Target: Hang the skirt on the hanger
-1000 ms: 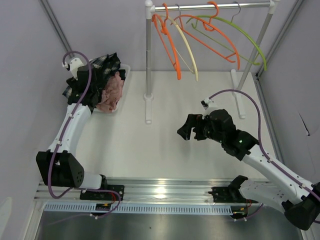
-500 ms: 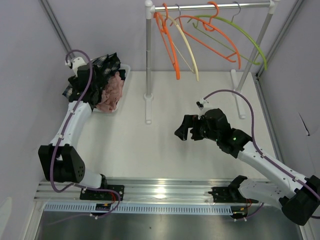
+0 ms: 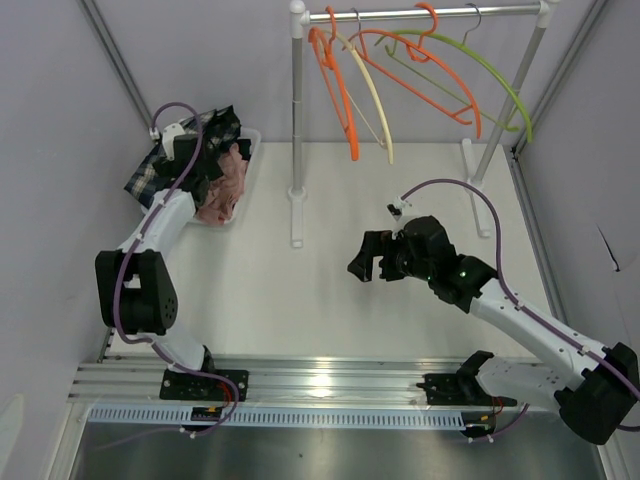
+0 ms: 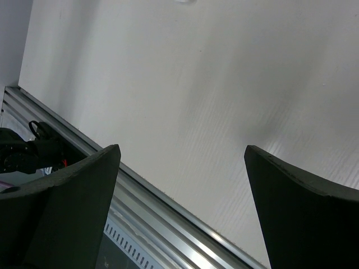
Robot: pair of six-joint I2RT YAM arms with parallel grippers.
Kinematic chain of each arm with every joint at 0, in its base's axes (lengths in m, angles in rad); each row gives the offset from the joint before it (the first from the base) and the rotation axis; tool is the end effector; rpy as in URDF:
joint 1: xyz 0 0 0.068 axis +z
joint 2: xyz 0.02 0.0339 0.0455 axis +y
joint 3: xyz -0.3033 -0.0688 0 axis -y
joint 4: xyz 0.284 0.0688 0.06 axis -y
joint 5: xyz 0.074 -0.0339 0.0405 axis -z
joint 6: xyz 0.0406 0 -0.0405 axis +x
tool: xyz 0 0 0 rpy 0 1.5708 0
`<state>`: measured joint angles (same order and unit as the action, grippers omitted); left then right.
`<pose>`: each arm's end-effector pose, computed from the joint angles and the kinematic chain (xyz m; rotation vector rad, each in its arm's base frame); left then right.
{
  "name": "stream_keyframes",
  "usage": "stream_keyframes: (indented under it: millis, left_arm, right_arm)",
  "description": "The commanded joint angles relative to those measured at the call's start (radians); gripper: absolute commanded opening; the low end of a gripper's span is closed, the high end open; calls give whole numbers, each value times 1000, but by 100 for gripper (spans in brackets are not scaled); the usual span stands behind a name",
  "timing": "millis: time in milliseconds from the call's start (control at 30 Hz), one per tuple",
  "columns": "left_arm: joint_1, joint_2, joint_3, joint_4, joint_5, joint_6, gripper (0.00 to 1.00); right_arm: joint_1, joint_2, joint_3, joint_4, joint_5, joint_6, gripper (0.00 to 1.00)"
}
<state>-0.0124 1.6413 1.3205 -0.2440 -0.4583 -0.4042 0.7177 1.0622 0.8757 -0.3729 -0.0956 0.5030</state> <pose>0.4233 0.0127 0.3243 -0.6613 1.9721 0.2361 0.1929 0.1736 0.3240 -0.2989 2.2200 0.7985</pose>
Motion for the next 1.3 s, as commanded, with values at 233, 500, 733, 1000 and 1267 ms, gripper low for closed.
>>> stream_keyframes:
  millis: [233, 500, 733, 1000, 1267]
  left_arm:
    - [45, -4, 29, 40, 13, -16, 22]
    - [32, -182, -23, 12, 96, -19, 0]
    - [-67, -353, -64, -32, 124, 18, 0]
    - [-274, -564, -64, -149, 50, 48, 0]
    - [-633, -672, -64, -314, -66, 12, 0]
  right_arm:
    - [0, 4, 37, 19, -3, -26, 99]
    - [-1, -1, 48, 19, 2, -31, 99]
    - [-12, 8, 84, 6, 4, -46, 99]
    - [-52, 5, 135, -15, -9, -75, 99]
    - [-92, -45, 154, -40, 0, -86, 99]
